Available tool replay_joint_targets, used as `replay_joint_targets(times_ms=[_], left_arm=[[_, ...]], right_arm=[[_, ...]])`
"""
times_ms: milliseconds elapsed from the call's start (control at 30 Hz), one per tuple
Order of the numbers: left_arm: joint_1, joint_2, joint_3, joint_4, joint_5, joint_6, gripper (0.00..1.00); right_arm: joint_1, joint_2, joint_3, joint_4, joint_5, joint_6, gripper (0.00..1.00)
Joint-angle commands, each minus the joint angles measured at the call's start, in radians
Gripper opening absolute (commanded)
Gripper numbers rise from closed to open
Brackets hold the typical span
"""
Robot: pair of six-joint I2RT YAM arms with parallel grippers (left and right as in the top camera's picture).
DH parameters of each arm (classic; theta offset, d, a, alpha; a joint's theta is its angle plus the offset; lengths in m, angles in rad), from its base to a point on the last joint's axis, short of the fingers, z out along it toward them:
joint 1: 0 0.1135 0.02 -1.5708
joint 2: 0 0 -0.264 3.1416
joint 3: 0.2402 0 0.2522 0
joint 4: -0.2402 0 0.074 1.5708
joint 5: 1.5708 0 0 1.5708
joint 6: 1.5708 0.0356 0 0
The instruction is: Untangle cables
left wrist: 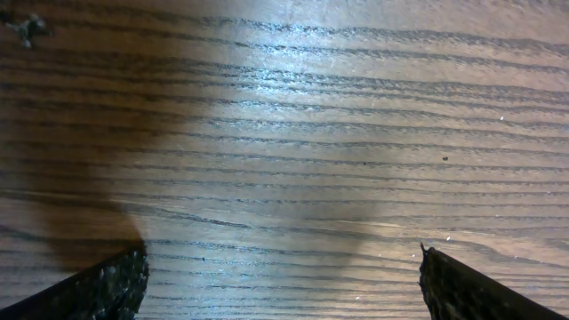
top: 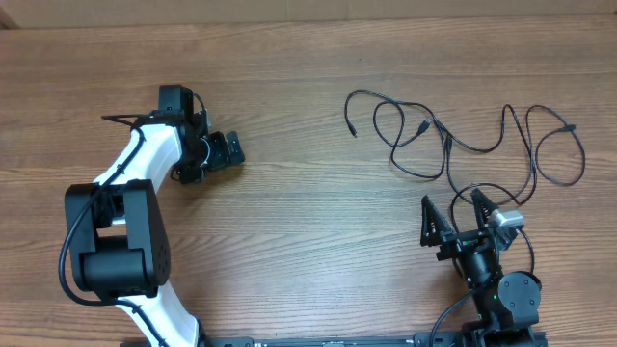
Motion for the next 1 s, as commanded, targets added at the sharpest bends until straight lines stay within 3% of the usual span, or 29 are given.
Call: replay_joint_targets(times_ms=[0, 233, 700, 967], left_arm=[[0.014, 0.117, -0.077, -0.011, -0.070, 0.002, 1.00], [-0.030, 0.062, -0.077, -0.011, -0.070, 0.002, 1.00], [-0.081, -0.290, -0.077, -0.011, -0.070, 0.002, 1.00], [-0.081, -0.383, -0.077, -0.012, -0.070, 0.002, 1.00]], right_arm=[[-0.002, -0.010, -0.010, 0.002, -0.002, 0.006, 1.00], [-0.002, -0.010, -0.010, 0.002, -0.002, 0.006, 1.00], [-0.002, -0.010, -0.010, 0.002, -0.002, 0.006, 1.00], [-0.002, -0.010, -0.010, 0.002, -0.002, 0.006, 1.00]])
